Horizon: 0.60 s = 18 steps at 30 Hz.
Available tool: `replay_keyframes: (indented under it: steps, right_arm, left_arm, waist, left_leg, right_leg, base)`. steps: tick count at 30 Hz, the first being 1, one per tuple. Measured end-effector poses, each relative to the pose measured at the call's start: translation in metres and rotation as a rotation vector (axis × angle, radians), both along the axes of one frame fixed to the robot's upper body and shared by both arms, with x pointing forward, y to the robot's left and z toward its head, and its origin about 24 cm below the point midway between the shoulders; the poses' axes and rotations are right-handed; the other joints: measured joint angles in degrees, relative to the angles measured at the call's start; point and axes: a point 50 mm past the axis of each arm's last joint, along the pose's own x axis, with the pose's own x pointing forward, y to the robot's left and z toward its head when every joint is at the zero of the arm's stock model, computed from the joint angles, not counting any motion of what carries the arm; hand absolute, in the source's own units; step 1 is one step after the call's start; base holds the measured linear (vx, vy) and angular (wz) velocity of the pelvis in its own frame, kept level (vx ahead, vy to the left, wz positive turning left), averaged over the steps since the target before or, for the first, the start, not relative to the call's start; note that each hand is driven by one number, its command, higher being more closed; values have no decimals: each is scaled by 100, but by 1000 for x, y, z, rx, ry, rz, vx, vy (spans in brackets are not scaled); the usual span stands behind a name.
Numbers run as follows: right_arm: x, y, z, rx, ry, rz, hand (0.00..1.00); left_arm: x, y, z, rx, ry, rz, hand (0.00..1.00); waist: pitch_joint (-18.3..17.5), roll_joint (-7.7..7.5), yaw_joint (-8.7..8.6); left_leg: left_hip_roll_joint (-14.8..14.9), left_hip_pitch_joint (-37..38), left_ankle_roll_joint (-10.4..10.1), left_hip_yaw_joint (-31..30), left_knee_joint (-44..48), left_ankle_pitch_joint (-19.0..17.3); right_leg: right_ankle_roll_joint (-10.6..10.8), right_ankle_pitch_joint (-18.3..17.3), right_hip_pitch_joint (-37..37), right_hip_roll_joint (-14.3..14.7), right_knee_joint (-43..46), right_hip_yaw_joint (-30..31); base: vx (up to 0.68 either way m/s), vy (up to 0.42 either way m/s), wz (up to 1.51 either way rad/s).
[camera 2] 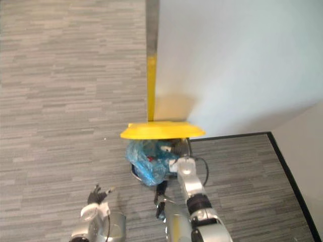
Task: Gather rubbish on tea table into small bin, then transfer packed bag to large trash can.
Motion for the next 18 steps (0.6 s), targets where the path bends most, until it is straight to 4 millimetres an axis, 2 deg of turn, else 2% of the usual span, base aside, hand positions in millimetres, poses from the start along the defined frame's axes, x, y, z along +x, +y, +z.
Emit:
replay_keyframes:
  steps: [1, 2, 3, 4, 5, 6, 7, 8, 9, 10, 11, 12, 14, 18]
  right_arm:
    - [-7, -2, -6, 3, 24, -11, 0]
    - [-27, -10, -24, 11, 96, -50, 0]
    - [-55, -18, -47, 19, 197, -114, 0]
    - [-64, -21, -55, 21, 235, -134, 0]
    - [-85, -27, -72, 36, 334, -188, 0]
    - [-89, -30, -77, 38, 361, -208, 0]
    - [-110, -48, -89, 24, 444, -293, 0]
    - [-142, -51, -105, 40, 570, -351, 0]
    - [-147, -50, -109, 41, 603, -352, 0]
    - [-147, -48, -110, 43, 622, -339, 0]
    - [-148, -51, -110, 34, 623, -342, 0]
    - [-146, -50, -110, 35, 621, -342, 0]
    - [-145, -49, -111, 39, 632, -340, 0]
    - [-149, -52, -114, 55, 660, -367, 0]
  left_arm:
    - [-1, 1, -1, 3, 9, 4, 0]
    - [-5, 3, -3, 11, 27, 11, 0]
    - [-5, 8, -3, 32, 33, 2, 0]
    - [-7, 8, -4, 35, 42, 1, 0]
    - [-11, 7, -8, 26, 74, 8, 0]
    - [-15, 2, -11, 9, 91, 11, 0]
    - [-20, -8, -14, -24, 108, 24, 0]
    - [-19, -8, -14, -25, 109, 33, 0]
    - [-20, -5, -14, -20, 109, 42, 0]
    - [-20, -4, -15, -26, 119, 50, 0]
    - [-27, -13, -20, -57, 148, 58, 0]
    - [-31, -16, -22, -66, 164, 54, 0]
    - [-33, -18, -24, -69, 177, 43, 0]
    - [-36, -18, -25, -62, 191, 32, 0]
  waist:
    - [-15, -28, -71]
    - [-125, -165, -213]
    - [-249, -299, -286]
    - [-304, -313, -316]
    - [-437, -226, -308]
    - [-479, -118, -285]
    - [-540, 137, -362]
    - [-644, -37, -429]
    - [-722, -141, -425]
    - [-805, -69, -377]
    - [-990, 121, -364]
    - [-1091, 229, -385]
    - [-1124, 255, -419]
    - [-1143, 265, -443]
  left_leg:
    - [-5, 48, -59, -17, -104, 105]
    - [-41, 188, -139, -89, -311, 256]
    - [-145, 175, -179, -206, -269, 241]
    - [-147, 128, -164, -252, -258, 233]
    - [-130, 92, -88, -312, -278, 247]
    - [-90, 54, -24, -301, -304, 264]
    - [35, 142, 66, 38, -704, 475]
    - [-170, 281, 7, 128, -903, 584]
    - [-225, 336, -14, 184, -911, 585]
    - [-92, 325, -109, 257, -884, 566]
    - [96, 327, -9, 387, -991, 669]
    - [140, 383, 17, 462, -1199, 787]
    - [154, 579, -11, 596, -1553, 968]
    - [71, 782, -6, 651, -1793, 1126]
  right_leg:
    - [-231, -121, -91, -102, 626, 58]
    - [-377, -484, -99, -368, 1861, 204]
    - [-156, -961, 202, -447, 1859, 436]
    - [-240, -1170, 367, -393, 1571, 426]
    - [-331, -1106, 598, -191, 723, 334]
    - [-340, -1038, 710, -157, 515, 286]
    - [-625, -1378, 536, -369, 1706, 96]
    - [-321, -1629, 895, -797, 1982, 369]
    - [-12, -1863, 1135, -869, 1523, 485]
    - [-40, -2017, 1393, -656, 913, 515]
    - [-125, -1741, 1458, -427, 384, 469]
    - [-188, -1554, 1456, -325, 241, 517]
    - [-224, -1439, 1486, -249, 101, 569]
    - [-134, -1259, 1787, -253, -268, 578]
  base:
    - [-126, -138, 30]
    - [-34, -123, 54]
    - [-4, -110, 51]
    - [-52, -175, 15]
    - [-76, -107, -15]
    - [-89, -69, -42]
    - [-61, 22, -16]
    - [-23, -24, -14]
    - [10, -111, -23]
    - [31, -96, -64]
    - [56, -90, -73]
    - [64, -38, -47]
    - [76, -37, -27]
    - [45, 26, 0]
